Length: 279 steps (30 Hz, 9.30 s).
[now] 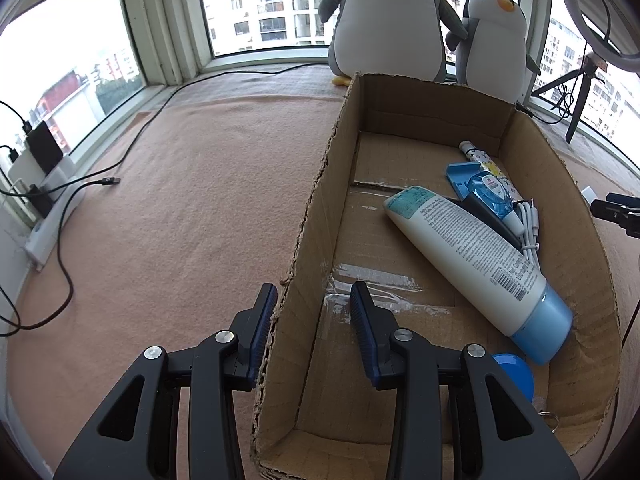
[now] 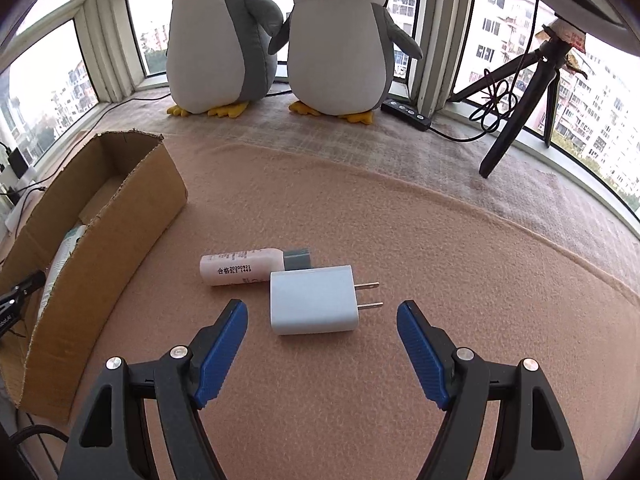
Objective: Organize rigid objects
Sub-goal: 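Move the right gripper to the white USB charger, then grasp the white USB charger with the right gripper, then carry the charger into the box and open the right gripper, then move the right gripper to the pink lotion bottle, then grasp the pink lotion bottle upright with the right gripper, then carry the lotion bottle into the box and open the right gripper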
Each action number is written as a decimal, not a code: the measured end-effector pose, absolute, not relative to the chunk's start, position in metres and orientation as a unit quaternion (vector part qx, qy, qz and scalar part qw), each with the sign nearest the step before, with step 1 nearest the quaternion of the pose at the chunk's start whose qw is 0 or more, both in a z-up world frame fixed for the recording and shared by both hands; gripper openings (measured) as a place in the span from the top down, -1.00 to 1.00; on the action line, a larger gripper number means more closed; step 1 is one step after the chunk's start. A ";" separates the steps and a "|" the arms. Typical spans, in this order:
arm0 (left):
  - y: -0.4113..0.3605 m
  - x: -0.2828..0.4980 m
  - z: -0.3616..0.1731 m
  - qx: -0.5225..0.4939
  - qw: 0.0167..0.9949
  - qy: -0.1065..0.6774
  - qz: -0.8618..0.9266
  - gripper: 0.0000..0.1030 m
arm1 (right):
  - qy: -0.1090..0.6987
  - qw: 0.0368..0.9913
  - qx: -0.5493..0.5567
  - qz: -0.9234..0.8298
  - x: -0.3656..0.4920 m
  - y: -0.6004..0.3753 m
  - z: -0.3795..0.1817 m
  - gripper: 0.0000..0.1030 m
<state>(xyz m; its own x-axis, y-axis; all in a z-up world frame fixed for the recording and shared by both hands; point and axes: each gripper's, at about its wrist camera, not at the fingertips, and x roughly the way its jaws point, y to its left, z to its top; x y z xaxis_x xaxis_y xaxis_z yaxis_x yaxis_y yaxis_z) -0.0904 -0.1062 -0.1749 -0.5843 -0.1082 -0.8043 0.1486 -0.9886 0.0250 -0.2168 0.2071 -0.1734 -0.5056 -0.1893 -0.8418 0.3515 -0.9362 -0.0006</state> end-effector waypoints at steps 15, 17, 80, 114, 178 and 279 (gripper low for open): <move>-0.104 -0.091 -0.176 0.451 0.073 0.020 -0.889 0.31 | 0.104 0.157 0.491 -0.851 -0.237 0.203 -0.190 -0.43; -0.104 -0.091 -0.176 0.451 0.073 0.020 -0.889 0.31 | 0.101 0.159 0.493 -0.849 -0.239 0.203 -0.191 -0.43; -0.100 -0.091 -0.176 0.449 0.071 0.025 -0.890 0.31 | 0.080 0.272 0.404 -0.870 -0.183 0.099 -0.081 -0.15; -0.100 -0.092 -0.176 0.449 0.071 0.026 -0.890 0.31 | 0.093 0.306 0.470 -0.823 -0.230 -0.006 -0.138 -0.16; -0.099 -0.089 -0.174 0.446 0.073 0.021 -0.892 0.31 | -0.062 0.134 0.487 -0.861 -0.218 0.174 -0.127 -0.23; -0.101 -0.085 -0.176 0.444 0.071 0.026 -0.893 0.31 | 0.012 0.277 0.524 -0.805 -0.193 0.053 -0.112 0.65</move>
